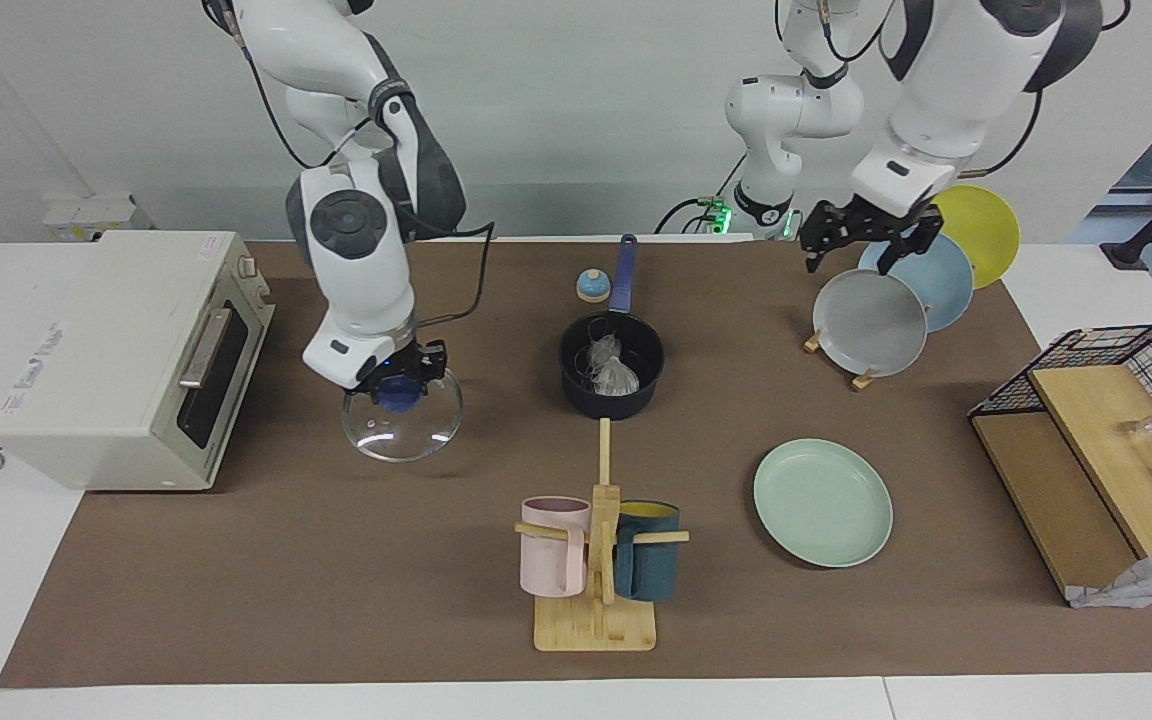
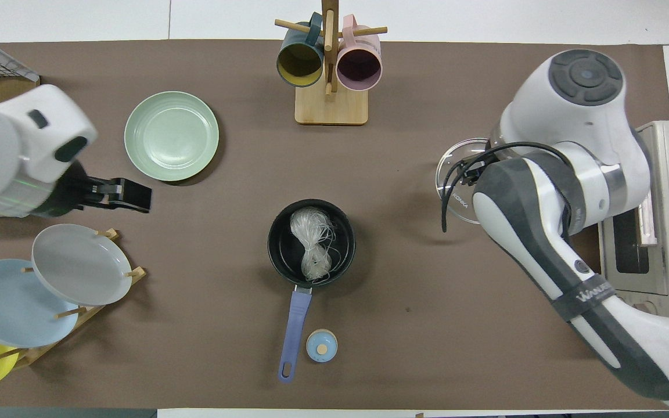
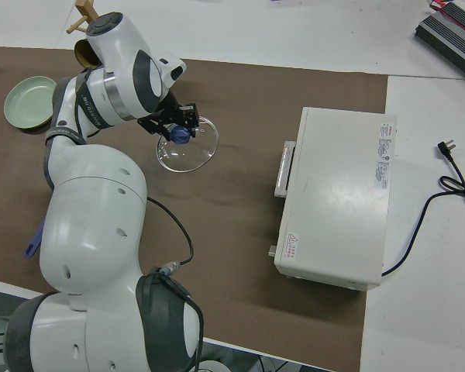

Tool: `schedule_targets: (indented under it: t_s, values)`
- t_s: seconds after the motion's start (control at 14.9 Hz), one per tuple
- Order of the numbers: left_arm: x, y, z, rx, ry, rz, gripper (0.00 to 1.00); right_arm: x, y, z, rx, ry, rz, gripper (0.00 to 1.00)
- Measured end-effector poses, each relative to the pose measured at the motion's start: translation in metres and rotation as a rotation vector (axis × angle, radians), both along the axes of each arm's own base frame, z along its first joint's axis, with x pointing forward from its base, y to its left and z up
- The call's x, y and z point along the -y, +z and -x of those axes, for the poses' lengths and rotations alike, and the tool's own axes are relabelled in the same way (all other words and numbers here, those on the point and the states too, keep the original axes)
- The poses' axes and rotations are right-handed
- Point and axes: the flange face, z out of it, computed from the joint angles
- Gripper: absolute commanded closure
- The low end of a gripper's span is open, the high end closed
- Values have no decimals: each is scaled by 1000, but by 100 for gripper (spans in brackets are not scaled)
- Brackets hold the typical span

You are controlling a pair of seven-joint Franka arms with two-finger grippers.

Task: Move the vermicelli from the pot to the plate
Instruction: 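Lift the lid off with the right gripper while the left gripper approaches, then grasp the vermicelli with the left gripper while the right gripper holds lid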

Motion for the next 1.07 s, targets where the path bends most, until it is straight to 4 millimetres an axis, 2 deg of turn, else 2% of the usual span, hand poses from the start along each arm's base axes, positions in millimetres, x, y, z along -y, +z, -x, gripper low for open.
schedule_targets:
  t_s: [0.07, 0.13, 0.34, 0.47, 0.67, 0.87, 0.94, 1.07]
  values:
    - [33, -15, 7, 6, -2, 9, 0, 15, -8, 2, 4, 4, -8, 47]
    - [63, -30, 14, 9, -8, 18, 0, 20, -16, 6, 12, 7, -10, 47]
    - [142, -89, 27, 5, -4, 27, 0, 16, -48, 29, 74, 30, -17, 47]
    - [182, -139, 28, 5, -12, 34, 0, 15, -70, 48, 108, 46, -21, 47]
    - [207, -204, 29, -13, -34, 28, 0, 26, -82, 65, 107, 59, -12, 47]
    - [218, -235, 33, -30, -48, 18, 0, 38, -80, 65, 110, 55, -8, 43]
    - [221, -241, 35, -28, -51, 20, 0, 39, -81, 65, 107, 53, -8, 36]
    - [222, -254, 37, -25, -52, 21, 0, 42, -85, 68, 98, 49, -6, 15]
